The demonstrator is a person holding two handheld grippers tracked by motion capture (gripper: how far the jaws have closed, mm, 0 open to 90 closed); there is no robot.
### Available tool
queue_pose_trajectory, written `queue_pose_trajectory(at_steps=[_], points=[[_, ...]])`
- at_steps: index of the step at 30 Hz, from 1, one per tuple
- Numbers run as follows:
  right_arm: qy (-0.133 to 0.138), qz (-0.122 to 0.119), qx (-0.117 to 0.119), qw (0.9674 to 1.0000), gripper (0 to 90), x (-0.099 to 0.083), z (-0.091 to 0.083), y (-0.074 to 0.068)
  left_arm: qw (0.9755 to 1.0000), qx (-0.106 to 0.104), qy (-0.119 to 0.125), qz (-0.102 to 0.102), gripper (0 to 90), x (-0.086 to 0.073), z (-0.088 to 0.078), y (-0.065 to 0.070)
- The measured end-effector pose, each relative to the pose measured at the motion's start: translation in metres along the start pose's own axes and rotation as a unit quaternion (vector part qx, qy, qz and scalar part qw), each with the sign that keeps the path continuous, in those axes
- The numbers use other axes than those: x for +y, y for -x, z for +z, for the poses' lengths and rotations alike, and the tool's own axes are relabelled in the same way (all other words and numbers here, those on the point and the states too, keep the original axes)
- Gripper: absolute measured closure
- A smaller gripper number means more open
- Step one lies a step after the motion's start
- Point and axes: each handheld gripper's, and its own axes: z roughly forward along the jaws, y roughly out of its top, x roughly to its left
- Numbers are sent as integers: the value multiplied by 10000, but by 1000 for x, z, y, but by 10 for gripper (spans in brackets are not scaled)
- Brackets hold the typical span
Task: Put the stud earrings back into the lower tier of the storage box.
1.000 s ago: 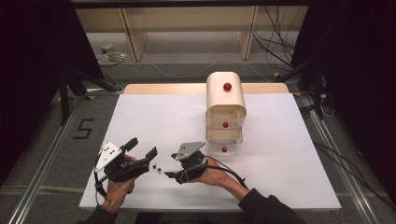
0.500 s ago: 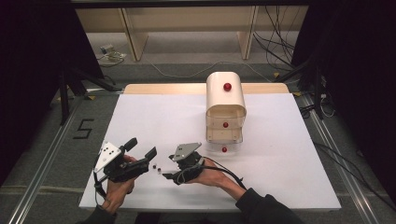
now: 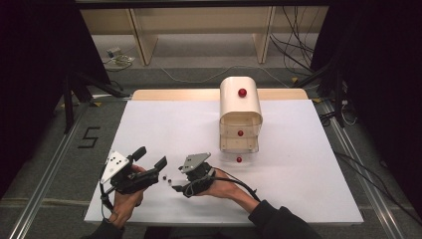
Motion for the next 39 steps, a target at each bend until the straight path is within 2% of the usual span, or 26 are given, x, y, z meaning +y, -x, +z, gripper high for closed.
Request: queue_pose_trajectory(at_steps=[21,25,28,34,35,39], points=[[-309,-265,51,9992,407,5,24,-2,10000,33,15,3,154,1,-2,-1],[-395,-332,40,9987,448,7,31,-1,10000,41,15,-59,154,1,-1,-1],[-424,-420,11,9982,473,8,35,0,10000,57,23,-49,154,1,-1,-1],[-435,-442,34,9981,525,12,39,0,10000,48,14,-22,154,1,-2,-1],[-511,-476,88,9975,544,13,41,0,10000,45,14,-23,155,1,-2,-1],[-584,-407,138,9974,575,15,44,0,10000,49,22,-36,155,1,-1,-1]])
